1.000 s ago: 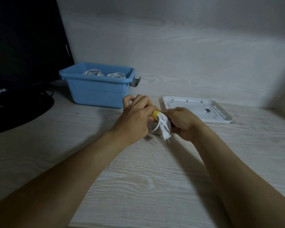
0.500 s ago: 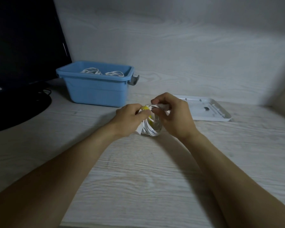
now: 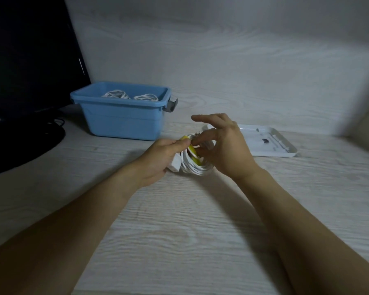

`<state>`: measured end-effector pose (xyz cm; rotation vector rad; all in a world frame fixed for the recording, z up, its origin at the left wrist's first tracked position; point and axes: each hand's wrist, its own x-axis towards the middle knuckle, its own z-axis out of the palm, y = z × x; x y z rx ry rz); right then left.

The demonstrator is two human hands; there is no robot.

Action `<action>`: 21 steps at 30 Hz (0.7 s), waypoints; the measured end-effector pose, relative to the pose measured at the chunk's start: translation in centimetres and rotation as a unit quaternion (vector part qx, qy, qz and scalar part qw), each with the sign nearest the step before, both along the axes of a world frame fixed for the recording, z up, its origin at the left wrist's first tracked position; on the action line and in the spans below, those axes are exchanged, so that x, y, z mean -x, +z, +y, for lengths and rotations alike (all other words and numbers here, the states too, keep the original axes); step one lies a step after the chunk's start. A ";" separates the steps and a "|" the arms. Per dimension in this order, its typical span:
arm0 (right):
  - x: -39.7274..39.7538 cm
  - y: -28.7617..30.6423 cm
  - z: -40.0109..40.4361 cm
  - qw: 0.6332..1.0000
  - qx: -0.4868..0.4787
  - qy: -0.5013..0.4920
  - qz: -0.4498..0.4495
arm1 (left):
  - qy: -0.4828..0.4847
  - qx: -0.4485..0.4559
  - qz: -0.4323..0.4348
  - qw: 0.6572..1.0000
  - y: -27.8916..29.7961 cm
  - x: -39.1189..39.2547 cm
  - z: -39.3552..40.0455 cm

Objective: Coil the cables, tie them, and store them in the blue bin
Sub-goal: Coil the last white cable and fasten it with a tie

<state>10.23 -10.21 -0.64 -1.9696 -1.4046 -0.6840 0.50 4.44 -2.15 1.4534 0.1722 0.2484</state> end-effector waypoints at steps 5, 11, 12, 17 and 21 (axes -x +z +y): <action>0.0 -0.5 -0.5 0.995 -0.057 0.087 -0.005 | -0.018 -0.007 0.002 1.000 0.5 0.1 0.0; -0.3 -0.9 -0.2 0.994 -0.049 0.090 -0.032 | -0.041 -0.026 0.033 0.998 0.6 0.5 0.2; -0.2 -0.9 -0.1 0.994 -0.042 0.092 -0.039 | -0.049 -0.030 0.038 0.998 0.6 0.6 0.4; -0.1 -0.9 0.1 0.995 -0.020 0.084 -0.054 | -0.101 -0.015 0.046 0.994 0.7 1.0 0.8; 0.3 -0.8 0.0 0.995 0.005 0.091 -0.043 | -0.098 -0.137 0.055 0.984 0.7 1.1 0.5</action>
